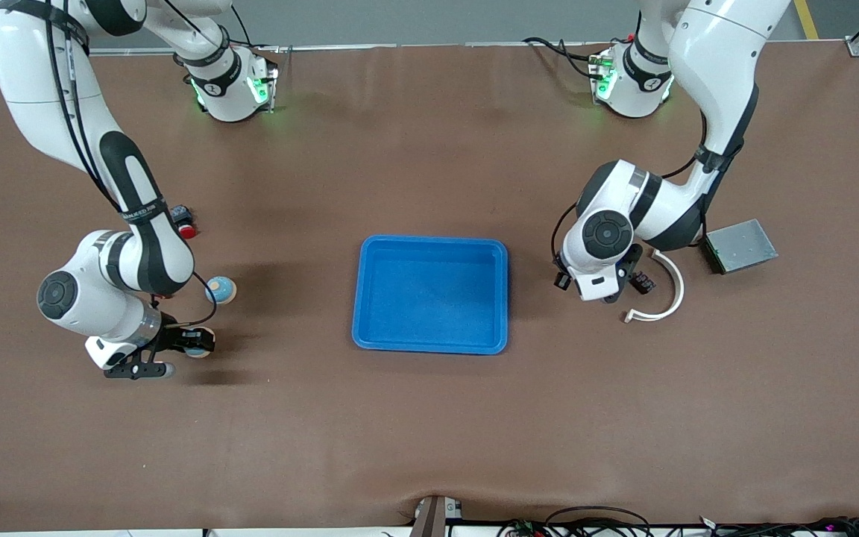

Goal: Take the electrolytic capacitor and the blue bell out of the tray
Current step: 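Lower and release the bell while the left gripper releases the capacitor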

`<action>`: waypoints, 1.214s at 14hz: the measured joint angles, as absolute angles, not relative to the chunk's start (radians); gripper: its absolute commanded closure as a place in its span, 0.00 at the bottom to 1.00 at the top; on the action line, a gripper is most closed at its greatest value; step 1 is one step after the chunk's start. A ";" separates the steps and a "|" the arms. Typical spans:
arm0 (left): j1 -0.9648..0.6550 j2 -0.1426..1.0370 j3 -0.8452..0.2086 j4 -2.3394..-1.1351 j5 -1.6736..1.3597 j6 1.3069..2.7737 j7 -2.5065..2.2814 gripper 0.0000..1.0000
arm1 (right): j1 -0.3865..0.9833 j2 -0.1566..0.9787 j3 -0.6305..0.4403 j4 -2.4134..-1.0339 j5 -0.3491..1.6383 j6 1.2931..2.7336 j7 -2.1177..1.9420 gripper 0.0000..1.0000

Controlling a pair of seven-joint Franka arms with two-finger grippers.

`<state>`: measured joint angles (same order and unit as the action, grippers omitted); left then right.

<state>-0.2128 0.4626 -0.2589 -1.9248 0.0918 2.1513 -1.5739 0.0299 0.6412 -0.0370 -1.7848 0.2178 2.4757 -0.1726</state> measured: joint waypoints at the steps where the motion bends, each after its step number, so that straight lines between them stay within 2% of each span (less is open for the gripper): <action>1: -0.223 0.464 -0.259 -1.903 0.062 2.152 -1.577 1.00 | 0.030 0.641 -0.037 -1.795 0.218 2.495 -0.173 1.00; 6: -0.275 0.509 -0.260 -1.802 0.036 2.152 -1.670 1.00 | 0.030 0.641 -0.037 -1.822 0.218 2.524 -0.176 1.00; 10: -0.259 0.564 -0.248 -1.805 0.093 2.151 -1.668 1.00 | 0.030 0.641 -0.035 -1.853 0.218 2.576 -0.176 1.00; 17: -0.158 0.613 -0.244 -1.844 0.273 2.148 -1.663 1.00 | 0.035 0.641 -0.027 -1.861 0.218 2.583 -0.176 1.00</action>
<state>-0.1576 0.6127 -0.2442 -1.8437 0.2728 2.1479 -1.6625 0.0353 0.6410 -0.0268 -1.8614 0.2178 2.5831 -0.1756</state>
